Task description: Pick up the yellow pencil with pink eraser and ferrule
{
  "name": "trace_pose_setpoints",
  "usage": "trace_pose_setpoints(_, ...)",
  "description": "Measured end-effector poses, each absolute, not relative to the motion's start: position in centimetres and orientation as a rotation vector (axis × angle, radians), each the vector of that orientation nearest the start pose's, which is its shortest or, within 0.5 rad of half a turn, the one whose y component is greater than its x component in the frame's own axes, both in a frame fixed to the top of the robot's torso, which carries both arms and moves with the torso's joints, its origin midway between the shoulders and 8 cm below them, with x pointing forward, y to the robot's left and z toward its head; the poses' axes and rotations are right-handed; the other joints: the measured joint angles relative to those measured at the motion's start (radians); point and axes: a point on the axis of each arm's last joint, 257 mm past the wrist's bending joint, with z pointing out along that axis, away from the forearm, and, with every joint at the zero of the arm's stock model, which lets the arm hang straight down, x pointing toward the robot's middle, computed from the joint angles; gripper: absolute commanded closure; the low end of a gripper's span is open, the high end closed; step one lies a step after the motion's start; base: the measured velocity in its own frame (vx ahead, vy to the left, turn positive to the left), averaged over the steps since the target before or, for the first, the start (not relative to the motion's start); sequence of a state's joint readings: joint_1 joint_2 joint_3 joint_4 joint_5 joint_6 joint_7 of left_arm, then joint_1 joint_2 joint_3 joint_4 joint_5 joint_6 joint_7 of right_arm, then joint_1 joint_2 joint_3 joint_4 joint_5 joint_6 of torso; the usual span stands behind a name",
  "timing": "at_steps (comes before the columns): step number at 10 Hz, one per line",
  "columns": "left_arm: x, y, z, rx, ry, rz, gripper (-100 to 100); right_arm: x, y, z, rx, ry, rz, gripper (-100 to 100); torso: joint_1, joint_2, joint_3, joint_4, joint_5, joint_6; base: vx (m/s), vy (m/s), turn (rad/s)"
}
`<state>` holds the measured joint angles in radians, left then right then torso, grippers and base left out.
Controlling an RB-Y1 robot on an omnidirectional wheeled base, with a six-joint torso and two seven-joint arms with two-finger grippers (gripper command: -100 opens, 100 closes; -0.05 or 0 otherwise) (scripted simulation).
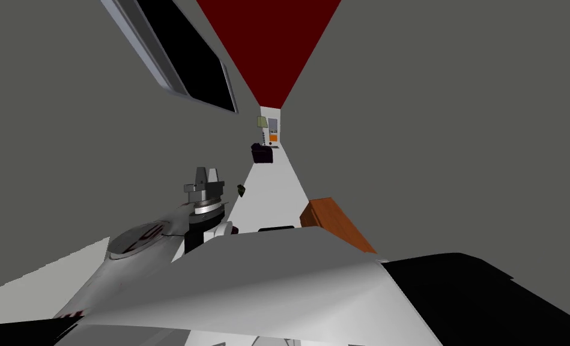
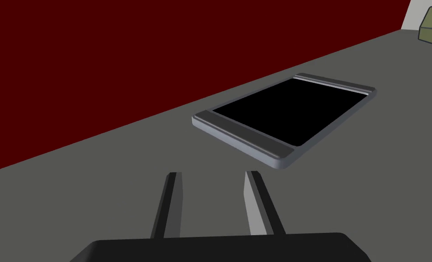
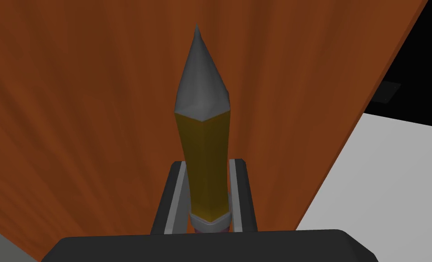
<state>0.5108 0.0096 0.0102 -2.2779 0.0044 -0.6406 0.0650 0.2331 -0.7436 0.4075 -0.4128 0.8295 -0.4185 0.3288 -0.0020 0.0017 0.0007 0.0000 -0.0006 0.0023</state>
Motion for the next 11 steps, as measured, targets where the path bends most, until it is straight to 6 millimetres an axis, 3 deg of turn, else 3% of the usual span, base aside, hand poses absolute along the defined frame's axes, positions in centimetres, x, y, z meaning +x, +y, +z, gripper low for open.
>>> trace_pose_setpoints(2, 31.8, 27.8, 4.5, -0.567, 0.513, -1.381, 0, 3.9, -58.2, -58.9, -0.256, 2.896, -0.234, 100, -0.001, -0.001, -0.001, 0.000, 0.000, 0.000, 0.000, 0.000, 0.000)
trace_pose_setpoints(3, 31.8, 27.8, 4.5, -0.567, 0.513, -1.381, 0, 3.9, -58.2, -58.9, -0.256, 2.896, -0.234, 0, -0.001, -0.001, -0.001, 0.000, 0.000, 0.000, 0.000, 0.000, 0.000)
trace_pose_setpoints(4, 31.8, 27.8, 4.5, -0.567, 0.513, -1.381, 0, 3.9, -58.2, -58.9, -0.256, 2.896, -0.234, 100, -0.001, -0.001, -0.001, 0.000, 0.000, 0.000, 0.101, 0.007, -0.300)
trace_pose_setpoints(11, 31.8, 27.8, 4.5, -0.567, 0.513, -1.381, 0, 4.1, -59.0, -56.9, -0.500, 2.855, -0.209, 100, 0.001, -0.011, -0.006, -0.002, 0.000, 0.000, 0.139, 0.028, -0.242)
